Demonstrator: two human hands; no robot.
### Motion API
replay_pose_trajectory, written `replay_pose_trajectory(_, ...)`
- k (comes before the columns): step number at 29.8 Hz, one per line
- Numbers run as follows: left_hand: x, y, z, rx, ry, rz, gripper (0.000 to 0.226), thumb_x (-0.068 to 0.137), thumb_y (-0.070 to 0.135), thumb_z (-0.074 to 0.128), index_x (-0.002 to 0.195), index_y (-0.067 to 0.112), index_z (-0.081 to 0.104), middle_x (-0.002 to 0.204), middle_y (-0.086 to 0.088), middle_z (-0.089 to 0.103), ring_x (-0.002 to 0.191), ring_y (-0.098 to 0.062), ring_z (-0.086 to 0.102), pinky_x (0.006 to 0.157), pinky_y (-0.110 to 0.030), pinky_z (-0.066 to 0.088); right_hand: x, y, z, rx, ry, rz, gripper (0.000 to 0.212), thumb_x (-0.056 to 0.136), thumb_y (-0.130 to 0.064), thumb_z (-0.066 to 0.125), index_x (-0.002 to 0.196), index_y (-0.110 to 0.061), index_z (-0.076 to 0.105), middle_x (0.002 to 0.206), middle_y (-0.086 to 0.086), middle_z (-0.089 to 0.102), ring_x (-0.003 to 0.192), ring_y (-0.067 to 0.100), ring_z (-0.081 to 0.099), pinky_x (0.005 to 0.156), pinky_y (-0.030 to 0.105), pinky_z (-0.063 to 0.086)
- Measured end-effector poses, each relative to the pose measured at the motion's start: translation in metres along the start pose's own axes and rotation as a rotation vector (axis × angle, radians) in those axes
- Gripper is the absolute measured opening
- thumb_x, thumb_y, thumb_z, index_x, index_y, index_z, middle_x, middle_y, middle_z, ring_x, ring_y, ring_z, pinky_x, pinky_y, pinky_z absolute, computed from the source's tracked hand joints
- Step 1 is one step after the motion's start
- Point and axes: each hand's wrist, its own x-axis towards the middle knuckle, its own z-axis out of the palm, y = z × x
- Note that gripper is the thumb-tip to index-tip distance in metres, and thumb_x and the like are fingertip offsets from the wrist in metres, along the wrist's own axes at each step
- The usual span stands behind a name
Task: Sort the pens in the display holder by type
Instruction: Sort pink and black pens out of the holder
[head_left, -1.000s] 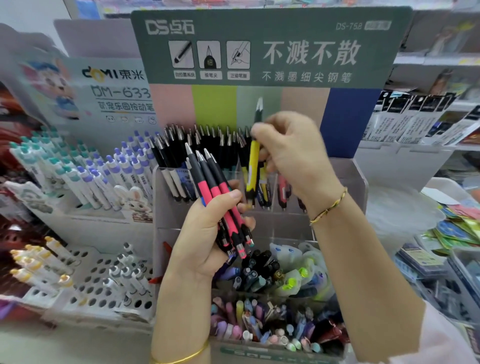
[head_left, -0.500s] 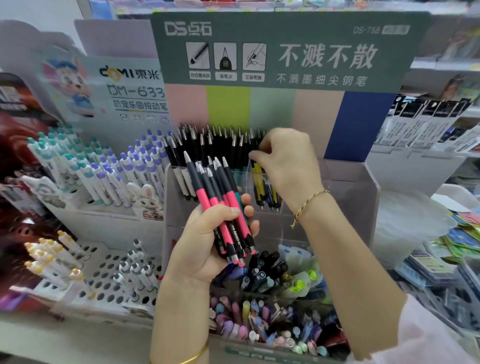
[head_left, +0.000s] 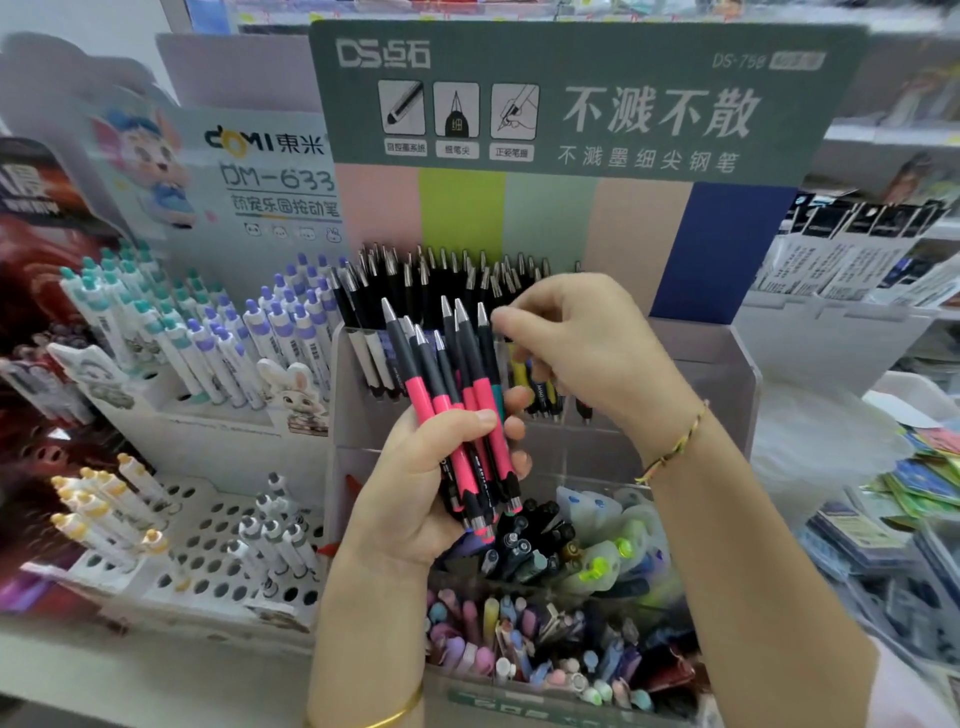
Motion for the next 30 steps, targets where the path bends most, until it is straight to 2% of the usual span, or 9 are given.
replay_pose_trajectory(3,0.001,-0.001,0.002,-0.022,-0.038,0.009,0.034,0.068,0.000,0.062,0.100,0.003,0.053,0.080,-0.007,0.062,0.059,-0.012,0.057,0.051,-0.025,0.048,-0.005,-0.004,0.003,0.110,-0.128,0.033,0.029,0.090,-0.028,0.061,0.081,-0.002,0.069,0.057,0.003,0.059,0.044,0.004,0.047,0.043,0.018,0.039)
replay_pose_trajectory(5,0.001,-0.001,0.003,0.010,0.009,0.019,0.022,0.072,0.001,0.062,0.092,0.005,0.054,0.076,-0.005,0.061,0.055,-0.010,0.055,0.048,-0.024,0.047,-0.005,-0.004,0.008,0.187,-0.127,0.051,0.022,0.089,-0.025,0.062,0.082,-0.004,0.068,0.053,-0.004,0.053,0.037,0.000,0.043,0.039,0.012,0.034)
replay_pose_trajectory(9,0.001,0.005,0.004,0.071,0.158,0.088,0.013,0.078,-0.001,0.062,0.091,0.000,0.060,0.078,-0.012,0.068,0.062,-0.018,0.066,0.054,-0.028,0.055,-0.003,-0.005,0.020,0.327,-0.043,0.058,0.017,0.090,-0.020,0.061,0.080,-0.007,0.064,0.056,-0.002,0.056,0.042,0.011,0.054,0.040,0.018,0.038)
replay_pose_trajectory(13,-0.004,0.013,-0.003,0.143,0.258,0.152,0.013,0.078,0.000,0.056,0.089,-0.005,0.061,0.093,-0.022,0.072,0.089,-0.032,0.071,0.067,-0.040,0.060,0.010,-0.010,0.019,0.304,0.208,-0.024,0.015,0.093,-0.021,0.056,0.081,-0.013,0.061,0.065,-0.003,0.059,0.050,0.006,0.052,0.050,0.025,0.043)
replay_pose_trajectory(16,-0.008,0.013,-0.011,0.147,0.309,0.125,0.011,0.085,-0.006,0.052,0.078,0.001,0.056,0.078,-0.014,0.070,0.070,-0.022,0.072,0.058,-0.036,0.059,0.025,-0.016,0.009,0.366,0.516,-0.138,0.013,0.094,-0.022,0.052,0.082,-0.018,0.056,0.072,-0.001,0.061,0.062,0.017,0.060,0.057,0.038,0.051)
replay_pose_trajectory(18,-0.008,0.013,-0.016,0.125,0.282,0.115,0.015,0.074,-0.006,0.062,0.076,0.004,0.052,0.067,-0.006,0.057,0.050,-0.011,0.059,0.046,-0.027,0.052,0.032,-0.017,0.011,0.306,0.603,-0.211,0.012,0.093,-0.023,0.052,0.082,-0.019,0.055,0.076,0.000,0.061,0.068,0.024,0.061,0.062,0.046,0.052)
replay_pose_trajectory(21,-0.008,0.014,-0.020,0.056,0.191,0.096,0.027,0.064,0.001,0.067,0.081,0.013,0.049,0.065,0.000,0.046,0.043,-0.007,0.046,0.040,-0.021,0.044,0.036,-0.015,0.024,0.113,0.577,-0.271,0.013,0.092,-0.020,0.056,0.087,-0.009,0.061,0.077,-0.001,0.061,0.071,0.021,0.059,0.067,0.039,0.050)
replay_pose_trajectory(27,-0.008,0.013,-0.027,-0.079,-0.050,0.019,0.046,0.054,0.000,0.079,0.090,0.014,0.055,0.063,0.001,0.047,0.049,-0.009,0.050,0.043,-0.021,0.047,0.033,-0.008,0.036,-0.158,0.410,-0.185,0.020,0.088,-0.024,0.063,0.086,-0.004,0.059,0.081,0.009,0.065,0.077,0.028,0.059,0.068,0.038,0.046)
replay_pose_trajectory(30,-0.008,0.012,-0.028,-0.139,-0.173,-0.053,0.030,0.061,0.008,0.082,0.083,0.008,0.062,0.060,0.001,0.047,0.048,-0.008,0.048,0.044,-0.019,0.046,0.030,-0.010,0.039,-0.431,0.278,-0.079,0.024,0.090,-0.034,0.059,0.087,-0.012,0.052,0.086,0.003,0.055,0.079,0.024,0.051,0.062,0.030,0.033)
